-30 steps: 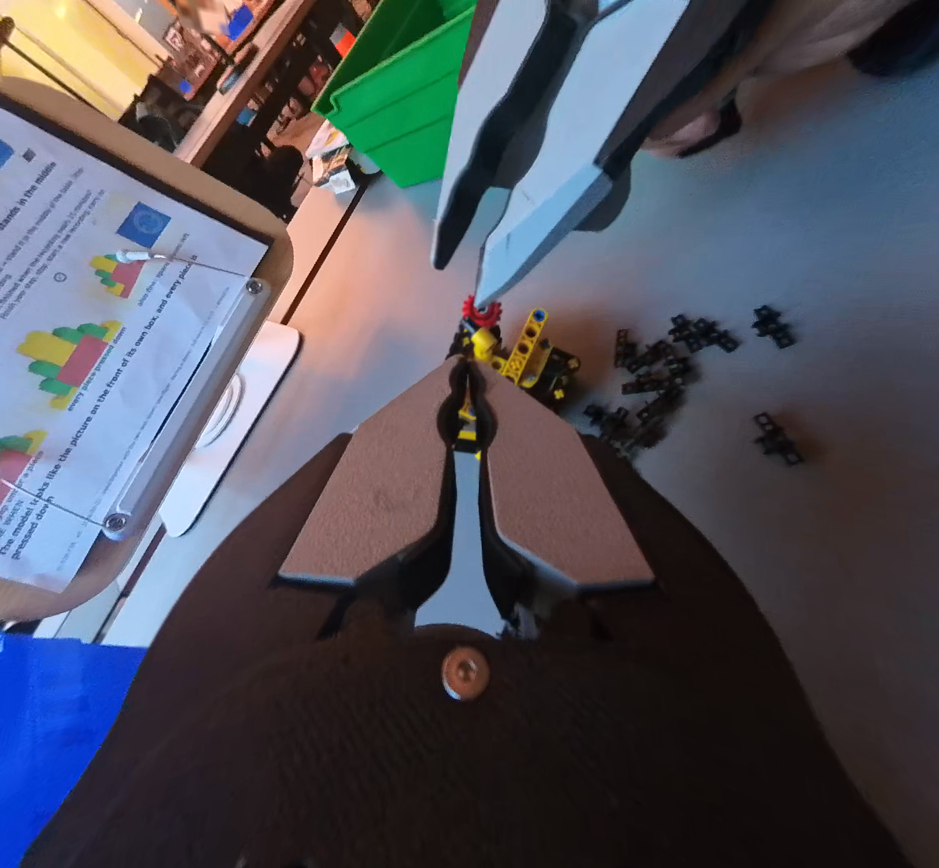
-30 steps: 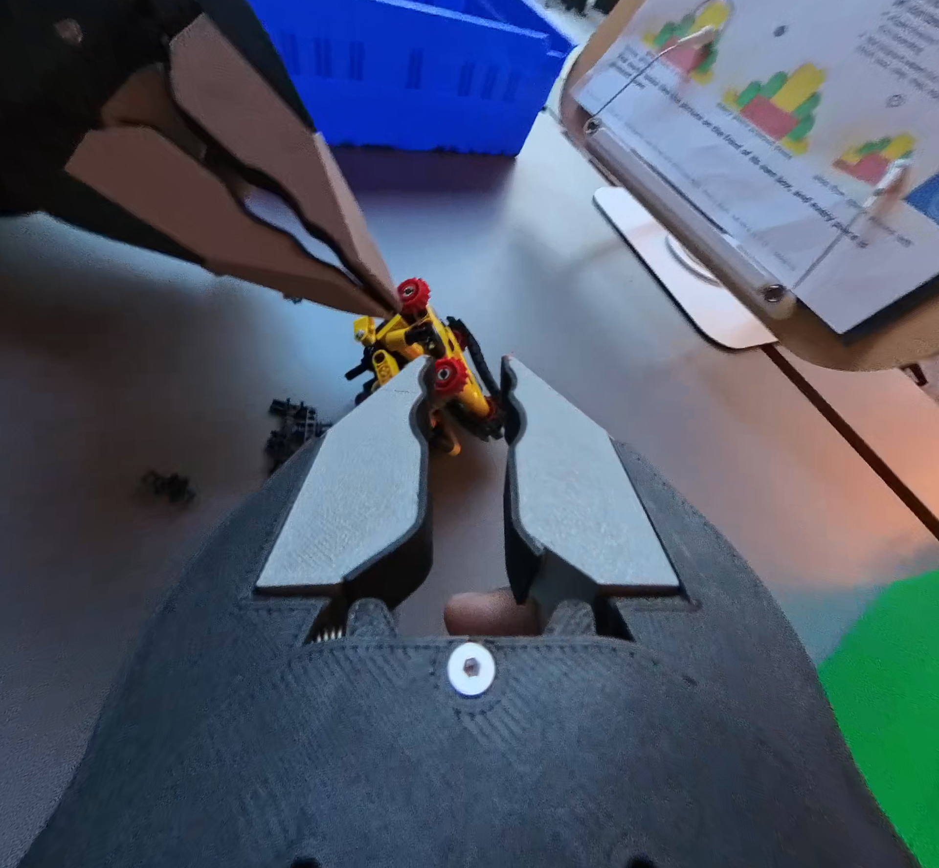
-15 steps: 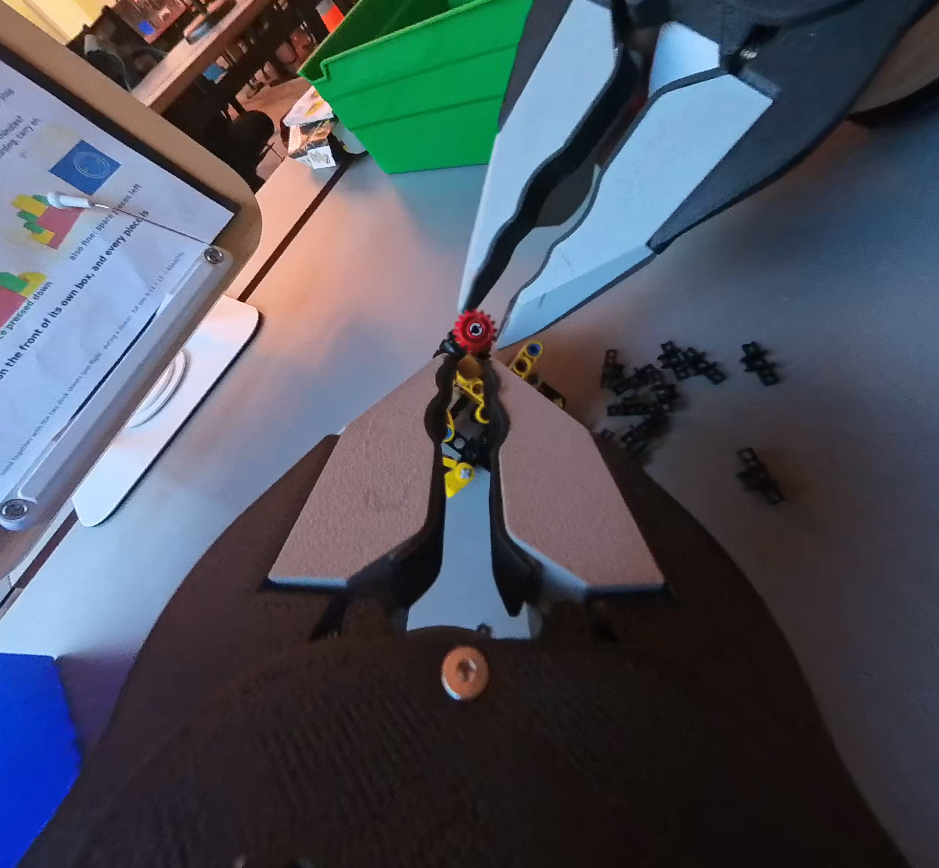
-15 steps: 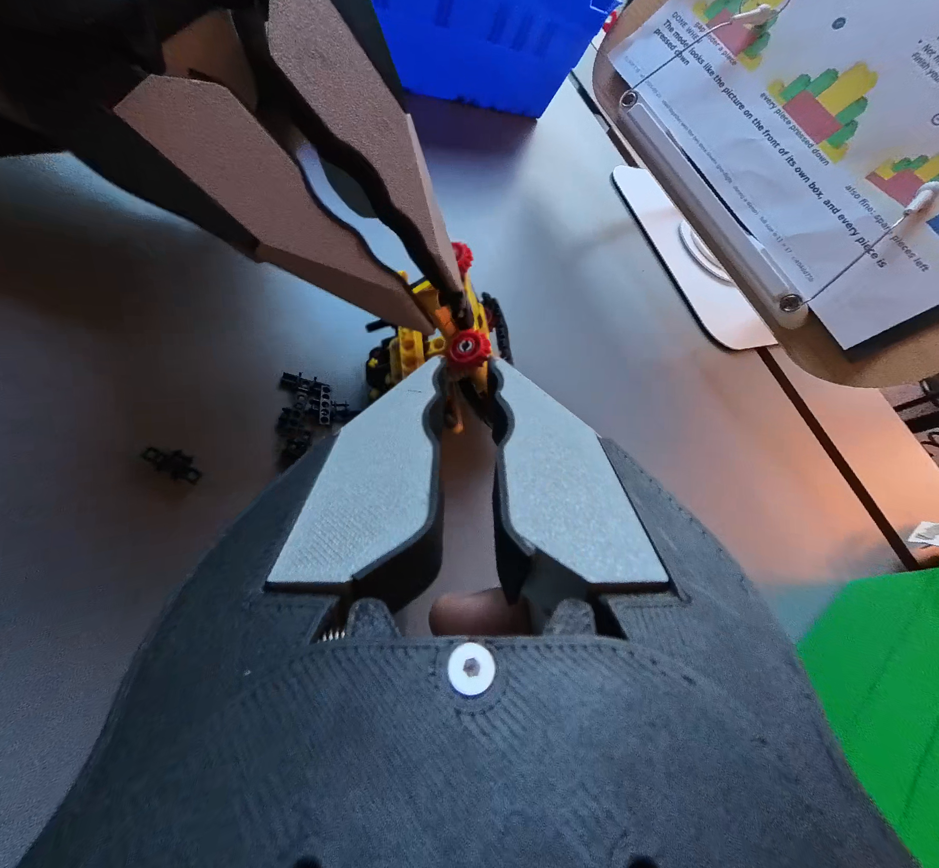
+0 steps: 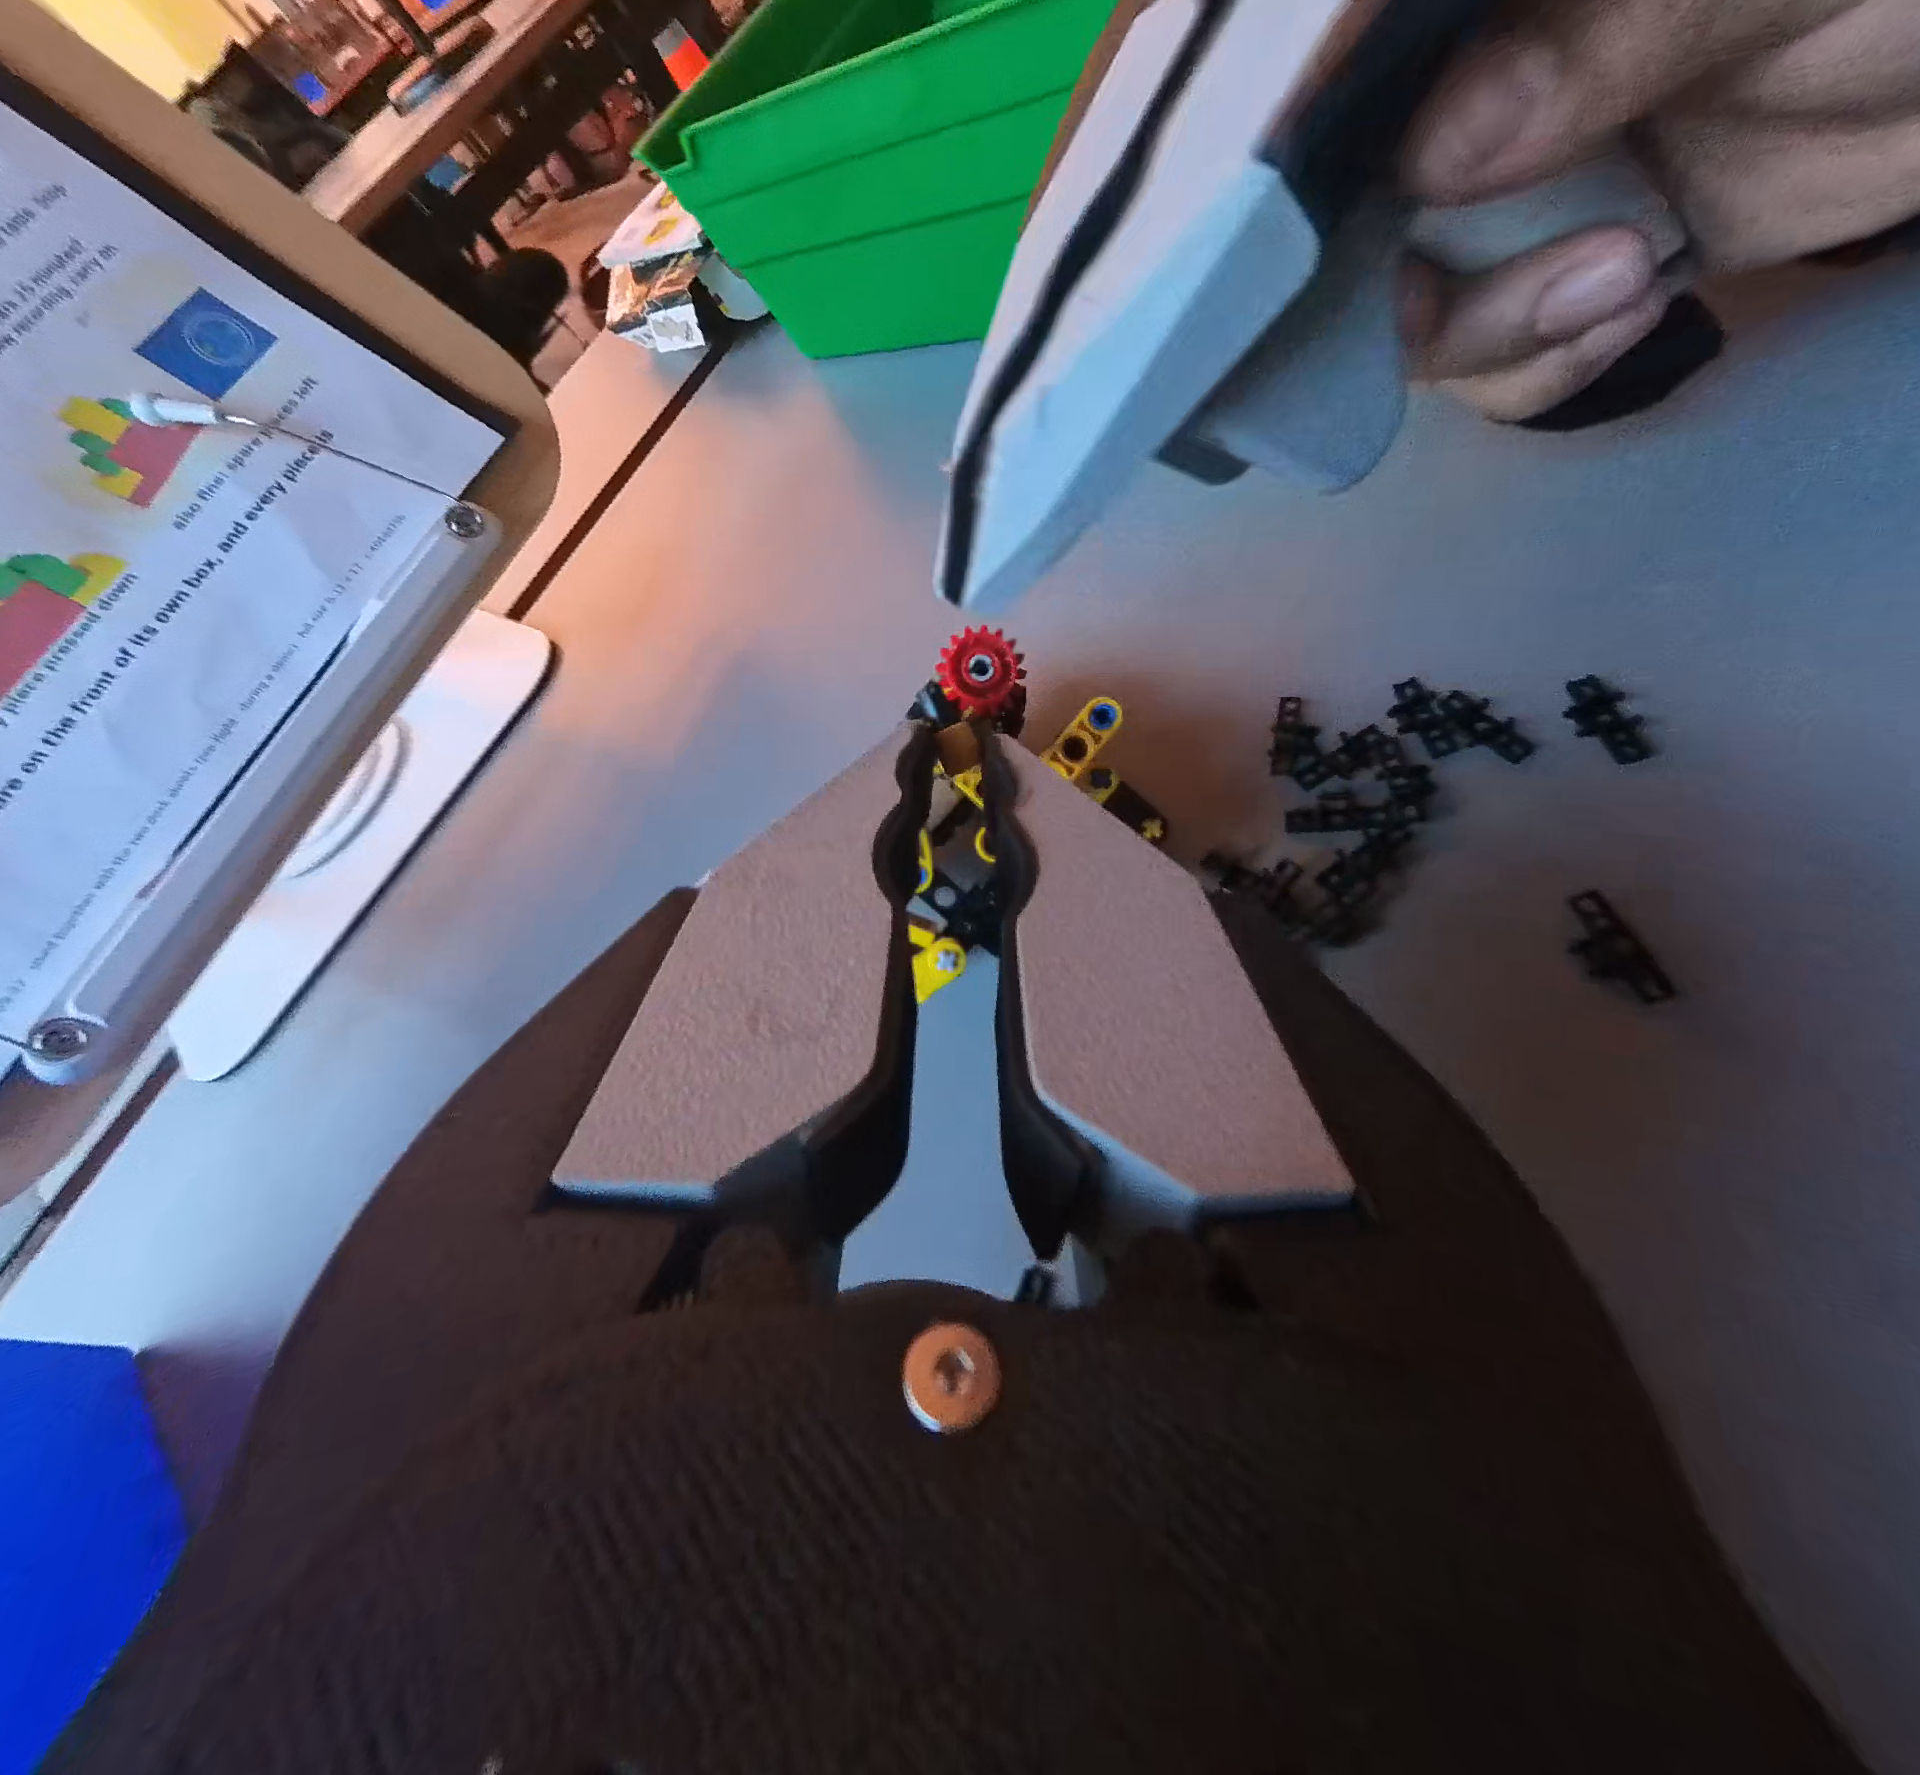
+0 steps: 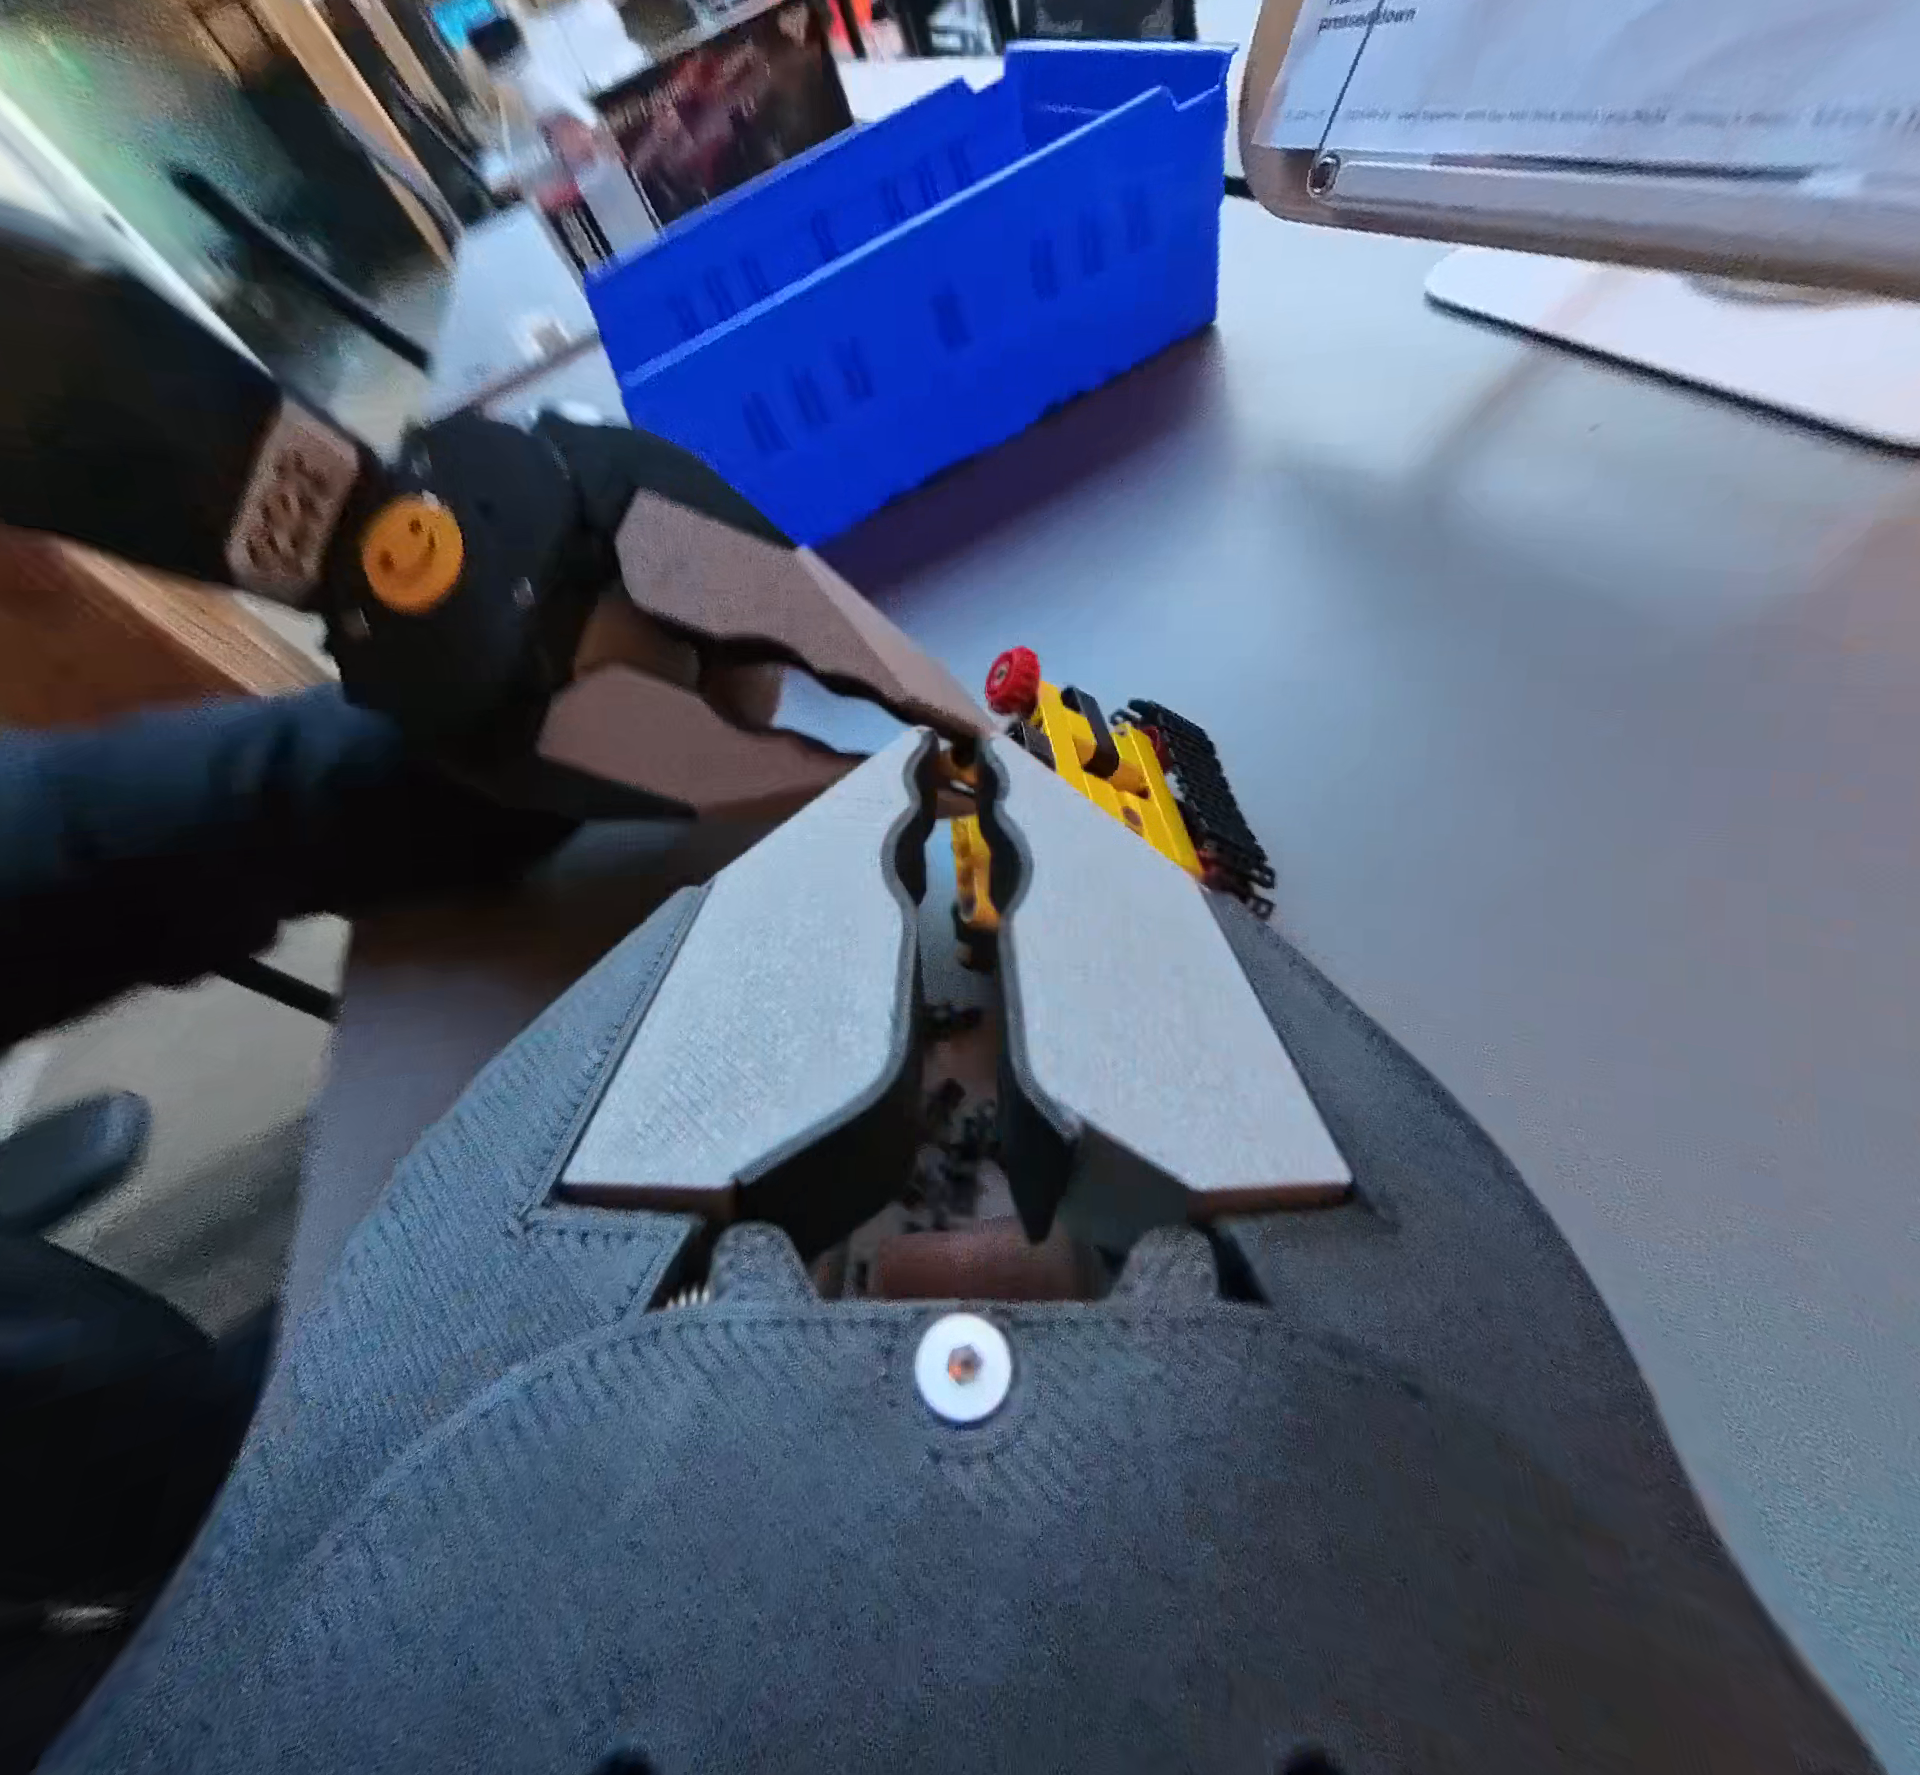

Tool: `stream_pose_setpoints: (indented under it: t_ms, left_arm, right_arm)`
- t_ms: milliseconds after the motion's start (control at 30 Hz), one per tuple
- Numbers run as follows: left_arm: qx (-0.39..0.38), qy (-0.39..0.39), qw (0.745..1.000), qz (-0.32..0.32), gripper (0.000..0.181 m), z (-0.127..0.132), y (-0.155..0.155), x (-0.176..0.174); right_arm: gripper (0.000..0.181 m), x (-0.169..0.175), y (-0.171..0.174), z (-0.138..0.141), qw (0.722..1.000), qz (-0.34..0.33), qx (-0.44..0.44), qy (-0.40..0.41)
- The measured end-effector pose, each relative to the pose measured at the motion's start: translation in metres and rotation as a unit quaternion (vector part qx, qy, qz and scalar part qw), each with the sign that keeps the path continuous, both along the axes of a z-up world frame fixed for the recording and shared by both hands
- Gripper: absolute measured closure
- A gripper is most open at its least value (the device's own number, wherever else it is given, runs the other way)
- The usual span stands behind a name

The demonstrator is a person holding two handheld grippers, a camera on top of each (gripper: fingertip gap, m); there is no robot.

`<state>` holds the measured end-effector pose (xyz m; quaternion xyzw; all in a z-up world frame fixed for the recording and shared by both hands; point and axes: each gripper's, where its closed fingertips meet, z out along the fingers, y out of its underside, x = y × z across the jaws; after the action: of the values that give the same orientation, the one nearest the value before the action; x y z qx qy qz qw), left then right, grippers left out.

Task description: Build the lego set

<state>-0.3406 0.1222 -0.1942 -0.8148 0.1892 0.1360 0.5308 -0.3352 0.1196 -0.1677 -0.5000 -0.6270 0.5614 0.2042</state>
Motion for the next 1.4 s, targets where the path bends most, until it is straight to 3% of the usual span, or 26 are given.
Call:
stream_pose_setpoints:
  t_ms: [100,200,300,433,500,567,867,1000,1167,1400]
  left_arm:
    - [0.013,0.019,1.000,-0.001,0.176,0.004,0.002,0.006]
    - [0.031,0.037,0.999,0.010,0.175,0.010,0.002,0.006]
    - [0.043,0.051,0.998,0.019,0.176,0.015,0.001,0.001]
    - [0.069,0.068,0.995,0.025,0.176,0.026,-0.001,0.000]
    - [0.076,0.074,0.994,0.029,0.176,0.029,-0.001,0.000]
    - [0.081,0.074,0.994,0.027,0.176,0.030,-0.001,0.001]
    - [0.113,0.088,0.989,0.030,0.175,0.040,-0.001,0.002]
    - [0.116,0.063,0.991,0.032,0.175,0.041,0.000,0.004]
    - [0.106,0.039,0.992,0.050,0.175,0.033,0.004,0.001]
    - [0.112,-0.069,0.990,0.042,0.176,0.039,0.003,0.004]
  right_arm:
    - [0.181,-0.006,0.000,0.003,0.997,-0.011,-0.076,-0.019]
    - [0.164,-0.011,0.005,-0.003,0.995,-0.042,-0.079,-0.036]
    - [0.180,-0.011,-0.002,0.004,0.994,-0.035,-0.100,-0.025]
    - [0.175,-0.010,-0.008,0.017,0.990,-0.016,-0.139,0.001]
    - [0.166,-0.008,-0.011,0.022,0.989,-0.003,-0.146,0.011]
    - [0.179,-0.009,-0.008,0.019,0.991,-0.018,-0.133,0.010]
    - [0.179,-0.008,-0.010,0.025,0.990,-0.024,-0.129,0.044]
    - [0.181,-0.007,-0.008,0.025,0.988,-0.025,-0.140,0.052]
    - [0.181,-0.009,-0.005,0.018,0.994,-0.069,-0.058,0.068]
    - [0.181,-0.007,-0.003,0.026,0.989,-0.102,-0.006,0.106]
